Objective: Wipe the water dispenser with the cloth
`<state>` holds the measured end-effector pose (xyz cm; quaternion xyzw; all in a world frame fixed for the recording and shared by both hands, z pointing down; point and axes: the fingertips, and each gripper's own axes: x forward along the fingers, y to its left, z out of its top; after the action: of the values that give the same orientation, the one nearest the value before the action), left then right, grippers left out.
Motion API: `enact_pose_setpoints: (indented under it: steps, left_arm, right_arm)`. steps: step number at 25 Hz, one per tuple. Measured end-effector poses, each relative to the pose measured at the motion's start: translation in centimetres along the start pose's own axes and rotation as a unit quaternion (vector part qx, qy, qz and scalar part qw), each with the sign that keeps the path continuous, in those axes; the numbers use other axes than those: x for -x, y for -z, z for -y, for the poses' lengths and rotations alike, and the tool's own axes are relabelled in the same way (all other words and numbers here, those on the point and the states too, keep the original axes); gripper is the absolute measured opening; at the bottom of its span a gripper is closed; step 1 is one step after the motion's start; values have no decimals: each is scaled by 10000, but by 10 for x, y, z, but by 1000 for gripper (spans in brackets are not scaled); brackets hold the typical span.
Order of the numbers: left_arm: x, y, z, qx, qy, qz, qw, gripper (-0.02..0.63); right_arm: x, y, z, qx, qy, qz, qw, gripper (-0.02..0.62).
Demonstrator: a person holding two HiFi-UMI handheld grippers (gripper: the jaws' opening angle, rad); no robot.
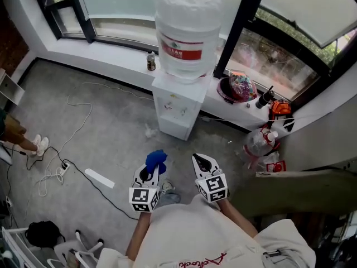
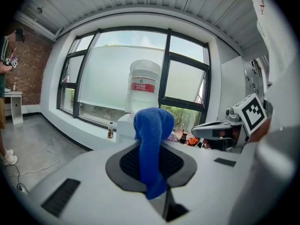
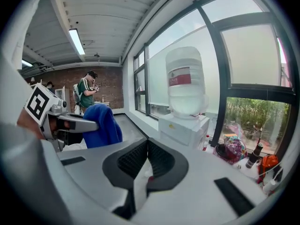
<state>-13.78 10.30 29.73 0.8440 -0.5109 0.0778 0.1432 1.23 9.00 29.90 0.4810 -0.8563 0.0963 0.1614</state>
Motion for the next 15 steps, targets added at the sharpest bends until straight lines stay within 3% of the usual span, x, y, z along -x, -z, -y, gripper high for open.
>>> enact_pose_setpoints:
  steps: [7, 15]
  left_arm:
    - [-44, -19, -49, -53, 58, 36, 10000, 52]
    - [-86, 5, -68, 299, -77, -124, 9994, 52]
  right_arm:
    - [-63, -35, 23, 7, 74, 195, 9998, 15]
    - [-109, -16, 47, -200, -178, 9, 9996, 15]
